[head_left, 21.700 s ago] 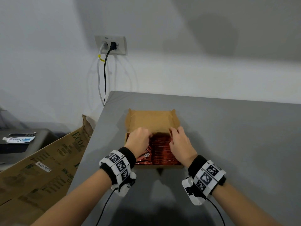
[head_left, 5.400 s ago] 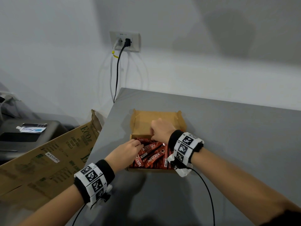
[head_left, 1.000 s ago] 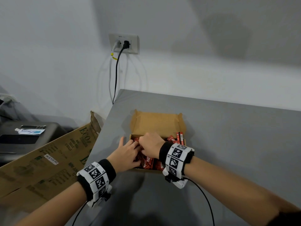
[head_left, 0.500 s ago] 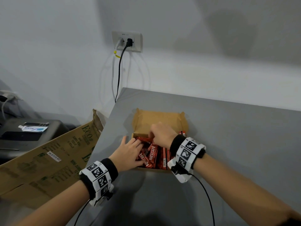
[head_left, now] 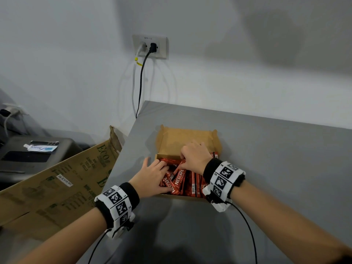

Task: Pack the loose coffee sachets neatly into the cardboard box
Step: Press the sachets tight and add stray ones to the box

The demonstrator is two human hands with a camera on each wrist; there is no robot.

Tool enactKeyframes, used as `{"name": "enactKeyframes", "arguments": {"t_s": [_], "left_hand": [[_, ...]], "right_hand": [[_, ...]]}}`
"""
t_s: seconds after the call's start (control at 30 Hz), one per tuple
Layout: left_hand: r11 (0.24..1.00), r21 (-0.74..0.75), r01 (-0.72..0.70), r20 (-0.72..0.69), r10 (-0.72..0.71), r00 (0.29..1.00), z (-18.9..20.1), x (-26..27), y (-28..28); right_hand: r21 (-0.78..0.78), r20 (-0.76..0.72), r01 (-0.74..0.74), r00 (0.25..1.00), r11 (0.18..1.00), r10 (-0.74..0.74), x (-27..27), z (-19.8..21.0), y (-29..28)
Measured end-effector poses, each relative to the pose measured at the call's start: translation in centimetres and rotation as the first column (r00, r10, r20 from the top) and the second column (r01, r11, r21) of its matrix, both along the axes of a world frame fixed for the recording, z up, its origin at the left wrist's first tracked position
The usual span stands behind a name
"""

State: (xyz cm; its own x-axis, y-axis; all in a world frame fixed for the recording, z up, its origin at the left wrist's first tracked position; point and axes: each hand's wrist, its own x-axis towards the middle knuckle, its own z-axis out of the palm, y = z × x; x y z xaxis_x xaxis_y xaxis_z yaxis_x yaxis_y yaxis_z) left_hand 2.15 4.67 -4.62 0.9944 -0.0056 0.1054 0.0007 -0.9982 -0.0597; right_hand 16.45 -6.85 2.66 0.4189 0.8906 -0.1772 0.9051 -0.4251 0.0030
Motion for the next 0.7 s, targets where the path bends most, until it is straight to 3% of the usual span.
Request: {"name": "enactKeyframes", "arguments": {"t_s": [0.1,0.23,0.37,0.47,0.63,0.7], "left_hand": [[1.000,0.012,-0.001,0.004,0.001,1.000,0.1,0.0,0.0],[1.000,0.015,-0.002,0.009,0.002,1.000,0.1,0.0,0.0],[1.000,-0.008,-0.017,-0.038,0.017,0.999,0.2,-0.1,-0.1],[0.996,-0.066,-0.059,-0.163,0.048,0.985,0.3,0.0,0.0],[0.992,-0.070,-0.105,-0.254,0.084,0.964,0.8,0.1,-0.2],[0.990,-0.088,-0.113,-0.256,0.087,0.963,0.9,0.0,-0.2]], "right_hand": [[-0.020,-0.009,0.002,1.000,1.000,-0.002,-0.3,0.0,0.2],[0.007,-0.250,0.016,0.968,1.000,-0.014,0.2,0.5,0.1],[0.144,-0.506,0.099,0.863,0.985,-0.013,1.7,2.9,-0.8],[0.310,-0.630,0.236,0.776,0.921,0.013,2.5,4.0,-1.6],[0.312,-0.767,0.341,0.642,0.887,0.023,2.0,3.0,-2.5],[0.322,-0.784,0.371,0.620,0.871,0.026,1.9,2.6,-2.7]]}}
